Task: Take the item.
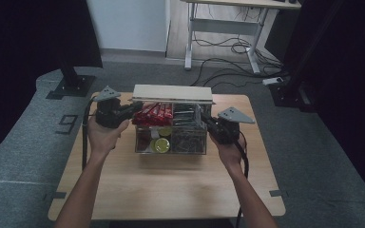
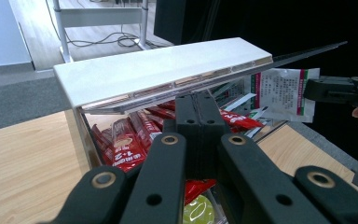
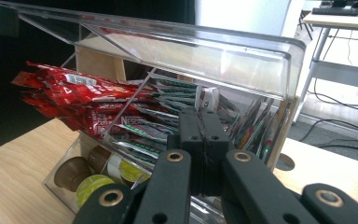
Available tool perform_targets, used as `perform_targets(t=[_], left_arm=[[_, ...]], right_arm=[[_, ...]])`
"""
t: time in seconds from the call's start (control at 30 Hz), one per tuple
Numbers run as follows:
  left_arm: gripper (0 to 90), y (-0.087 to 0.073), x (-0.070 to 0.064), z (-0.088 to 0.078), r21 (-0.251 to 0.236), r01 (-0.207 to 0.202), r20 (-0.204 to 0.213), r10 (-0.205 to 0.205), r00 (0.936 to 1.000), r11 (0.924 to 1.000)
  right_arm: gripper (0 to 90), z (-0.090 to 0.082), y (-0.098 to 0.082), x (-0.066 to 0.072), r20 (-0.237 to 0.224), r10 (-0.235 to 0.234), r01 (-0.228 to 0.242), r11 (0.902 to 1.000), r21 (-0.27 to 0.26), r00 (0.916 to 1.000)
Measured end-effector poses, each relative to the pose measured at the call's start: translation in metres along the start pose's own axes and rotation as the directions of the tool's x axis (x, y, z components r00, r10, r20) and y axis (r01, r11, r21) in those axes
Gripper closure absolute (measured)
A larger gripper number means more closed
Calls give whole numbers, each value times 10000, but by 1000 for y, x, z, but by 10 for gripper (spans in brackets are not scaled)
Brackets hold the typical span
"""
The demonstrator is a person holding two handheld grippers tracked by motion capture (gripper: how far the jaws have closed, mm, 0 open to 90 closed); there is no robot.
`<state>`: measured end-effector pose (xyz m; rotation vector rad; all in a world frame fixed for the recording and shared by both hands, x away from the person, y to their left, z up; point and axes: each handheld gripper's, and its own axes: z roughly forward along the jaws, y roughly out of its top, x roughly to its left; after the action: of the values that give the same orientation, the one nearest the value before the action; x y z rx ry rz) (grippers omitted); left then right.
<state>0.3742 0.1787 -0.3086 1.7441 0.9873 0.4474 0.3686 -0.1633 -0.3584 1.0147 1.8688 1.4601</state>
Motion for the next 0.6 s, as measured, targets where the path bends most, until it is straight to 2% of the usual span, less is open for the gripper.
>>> perform_targets(t=[0.4, 0.6], left_arm=[[900, 0, 0, 0, 13, 8, 2, -8, 10000, 10000], [900, 1, 0, 0, 9, 18, 1, -18, 10000, 10000]], right_arm=[[898, -18, 0, 0, -228, -65, 56, 9992, -408, 9997], [898, -27, -1, -2, -376, 105, -127, 9982, -585, 9992]])
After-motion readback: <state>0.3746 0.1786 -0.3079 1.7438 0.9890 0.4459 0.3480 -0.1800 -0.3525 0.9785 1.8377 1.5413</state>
